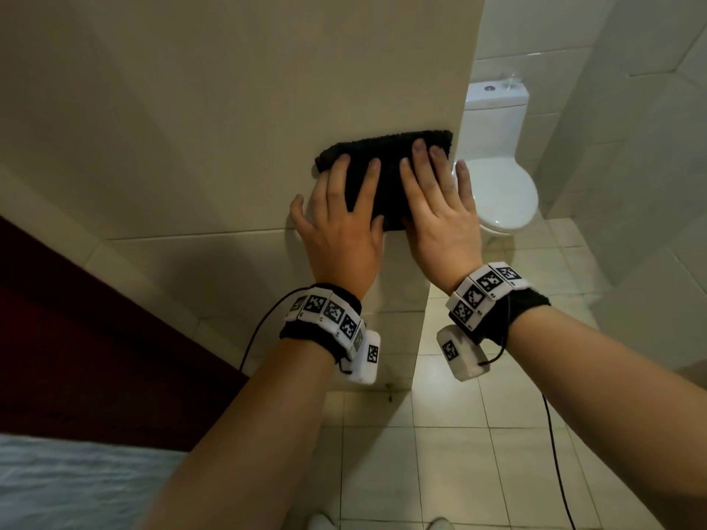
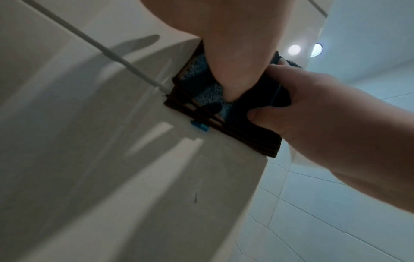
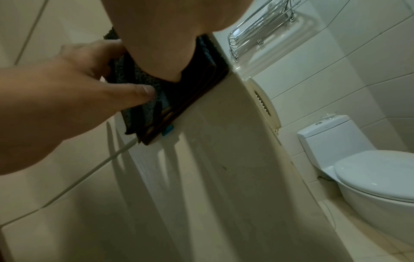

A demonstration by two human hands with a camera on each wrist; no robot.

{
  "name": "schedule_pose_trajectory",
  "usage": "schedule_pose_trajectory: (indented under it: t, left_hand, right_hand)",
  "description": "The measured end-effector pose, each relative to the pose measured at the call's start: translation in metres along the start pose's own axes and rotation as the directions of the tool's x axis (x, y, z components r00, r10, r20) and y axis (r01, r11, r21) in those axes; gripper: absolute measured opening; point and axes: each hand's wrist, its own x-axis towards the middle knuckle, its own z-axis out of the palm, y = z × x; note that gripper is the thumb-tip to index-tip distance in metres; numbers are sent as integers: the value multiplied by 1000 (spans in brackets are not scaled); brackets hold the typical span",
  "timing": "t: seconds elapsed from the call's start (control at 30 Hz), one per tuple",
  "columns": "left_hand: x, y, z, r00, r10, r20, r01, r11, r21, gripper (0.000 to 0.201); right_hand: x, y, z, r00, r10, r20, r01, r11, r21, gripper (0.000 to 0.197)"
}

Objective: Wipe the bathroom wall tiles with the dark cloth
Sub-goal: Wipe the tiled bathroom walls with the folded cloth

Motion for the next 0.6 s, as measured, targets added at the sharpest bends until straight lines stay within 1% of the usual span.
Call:
schedule_pose_trajectory:
  t: [0.13,0.23,0.3,0.4,0.6]
  left_hand:
    - [-3,-10,5,1000,-26,-4,26,1000,-3,72]
    - [-3,-27,8,998,-47,-35,46,999,-25,69]
    - [-4,-41,9,997,-62,-50,60,998,-34,68]
    - [-6,-63,10,993,-103,-60,100,994,-43,68]
    - [-11,-119,7,978,-201,-61,199,979,-37,72]
  right_hand:
    - [7,-16,0,998,-18,-56,20,999,25,60]
    - [14,-30,2,998,-61,-15,61,998,32,58]
    - [19,-41,3,996,-91,17,91,995,45,52]
    - [29,-60,6,989,-143,30,140,987,78,49]
    - [56,-106,22,967,-250,36,248,967,55,48]
